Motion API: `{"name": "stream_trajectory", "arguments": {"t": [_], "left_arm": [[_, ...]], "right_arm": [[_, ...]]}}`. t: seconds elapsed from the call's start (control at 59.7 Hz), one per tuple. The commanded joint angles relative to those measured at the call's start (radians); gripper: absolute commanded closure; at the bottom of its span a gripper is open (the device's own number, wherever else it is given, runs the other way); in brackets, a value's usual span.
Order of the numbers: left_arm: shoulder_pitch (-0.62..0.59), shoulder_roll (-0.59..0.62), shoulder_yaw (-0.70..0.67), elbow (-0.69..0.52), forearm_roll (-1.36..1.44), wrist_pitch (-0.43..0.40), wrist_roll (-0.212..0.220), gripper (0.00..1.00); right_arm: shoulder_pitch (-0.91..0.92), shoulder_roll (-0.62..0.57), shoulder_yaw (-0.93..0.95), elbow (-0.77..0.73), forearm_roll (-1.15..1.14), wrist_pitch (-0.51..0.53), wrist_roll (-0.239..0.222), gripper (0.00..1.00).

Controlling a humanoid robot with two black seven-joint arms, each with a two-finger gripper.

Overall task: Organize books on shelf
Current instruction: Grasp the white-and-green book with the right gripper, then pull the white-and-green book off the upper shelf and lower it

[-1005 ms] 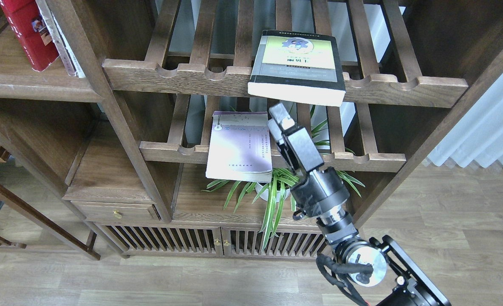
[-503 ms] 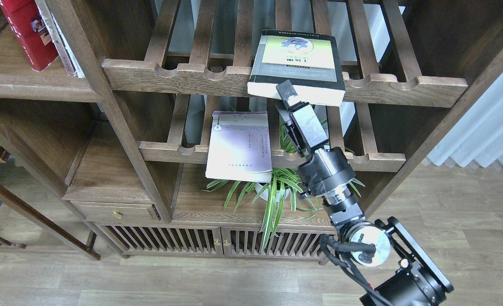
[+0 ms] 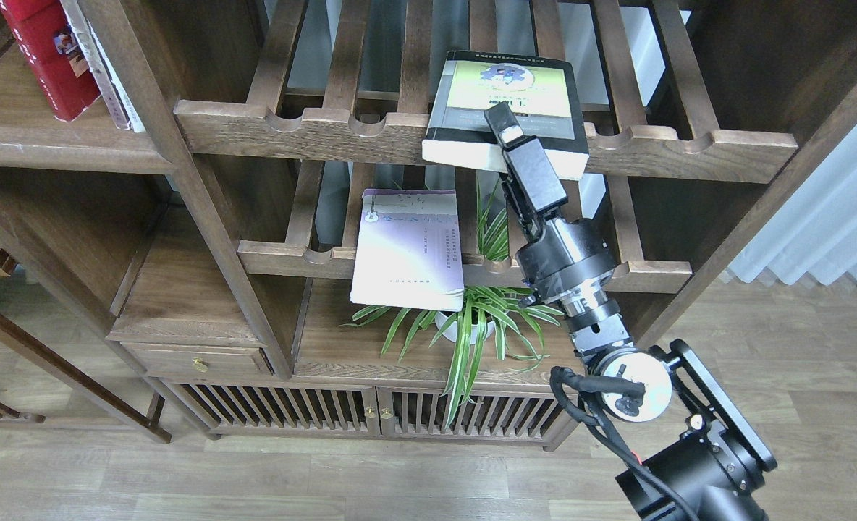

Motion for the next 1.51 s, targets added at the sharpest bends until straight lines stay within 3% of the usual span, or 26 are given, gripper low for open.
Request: {"name": "stream_trajectory", "arguments": {"t": [0.0, 0.168, 0.285, 0.486, 0.854, 1.055, 1.491], "left_arm": [[0.000, 0.000, 0.000, 0.010, 0.000, 0.000, -0.002, 0.00], [-0.002, 0.000, -0.006, 0.021, 0.000, 0.000, -0.008, 0.00], [-0.003, 0.000, -0.008, 0.026, 0.000, 0.000, -0.009, 0.00], [-0.003, 0.000, -0.006, 0.029, 0.000, 0.000, -0.009, 0.00], [-0.002, -0.002, 0.006, 0.047, -0.002, 0.000, -0.012, 0.00], [-0.005, -0.002, 0.020, 0.050, -0.018, 0.000, -0.009, 0.00], [-0.006, -0.011, 0.063, 0.050, -0.018, 0.000, -0.006, 0.00]], "right_arm": [[-0.007, 0.000, 0.009, 0.001, 0.000, 0.001, 0.001, 0.38], [-0.020, 0.000, 0.010, 0.003, -0.001, 0.003, 0.006, 0.63], [-0.034, 0.000, 0.010, 0.003, 0.000, 0.046, 0.006, 0.96], [-0.072, 0.000, 0.015, 0.017, 0.000, 0.124, 0.006, 0.96], [-0.342, 0.000, 0.104, 0.024, 0.006, 0.458, 0.004, 0.97], [-0.484, 0.000, 0.160, 0.024, 0.057, 0.458, 0.004, 0.97], [-0.782, -0.127, 0.286, 0.011, 0.261, 0.458, 0.003, 0.96]]}}
